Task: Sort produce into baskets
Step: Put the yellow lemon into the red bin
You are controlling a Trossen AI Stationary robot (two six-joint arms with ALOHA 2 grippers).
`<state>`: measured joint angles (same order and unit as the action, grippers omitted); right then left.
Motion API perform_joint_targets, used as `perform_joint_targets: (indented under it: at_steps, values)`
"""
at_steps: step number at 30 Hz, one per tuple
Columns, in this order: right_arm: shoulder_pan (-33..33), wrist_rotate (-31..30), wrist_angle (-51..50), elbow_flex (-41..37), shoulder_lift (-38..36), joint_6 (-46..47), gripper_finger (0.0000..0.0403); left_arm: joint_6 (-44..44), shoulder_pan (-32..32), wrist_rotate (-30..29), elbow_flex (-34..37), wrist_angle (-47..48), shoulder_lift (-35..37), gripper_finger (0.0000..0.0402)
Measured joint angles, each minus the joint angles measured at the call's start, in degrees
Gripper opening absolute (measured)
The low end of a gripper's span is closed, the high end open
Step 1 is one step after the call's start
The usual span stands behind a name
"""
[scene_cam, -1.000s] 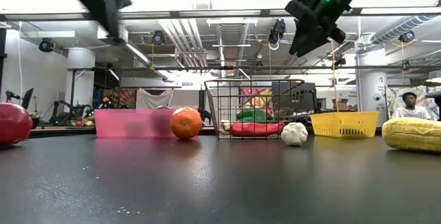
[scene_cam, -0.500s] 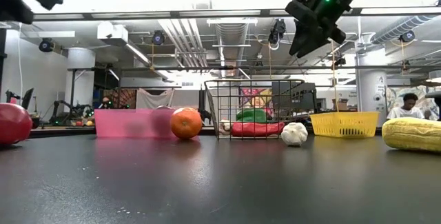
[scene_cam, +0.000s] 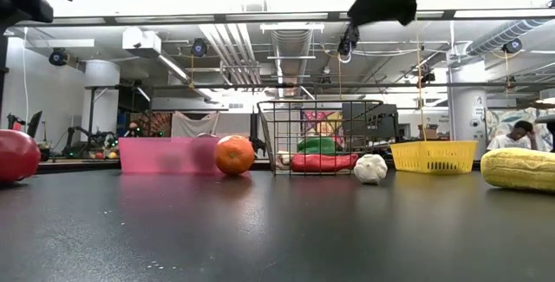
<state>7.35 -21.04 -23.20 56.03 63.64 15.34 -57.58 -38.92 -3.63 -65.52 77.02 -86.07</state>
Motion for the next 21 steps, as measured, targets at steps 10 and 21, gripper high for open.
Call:
perform_joint_targets:
  at_steps: [10,21]
  values:
    - [15.56,0.02,5.43,-2.59,4.79,2.49,0.0146,-0.26,-1.24,-0.36,0.02,-0.47,0.08,0.0115]
    - [19.03,0.03,5.90,-2.82,12.86,7.64,0.0169,-3.60,-3.07,-0.43,0.04,-0.69,0.08,0.0115]
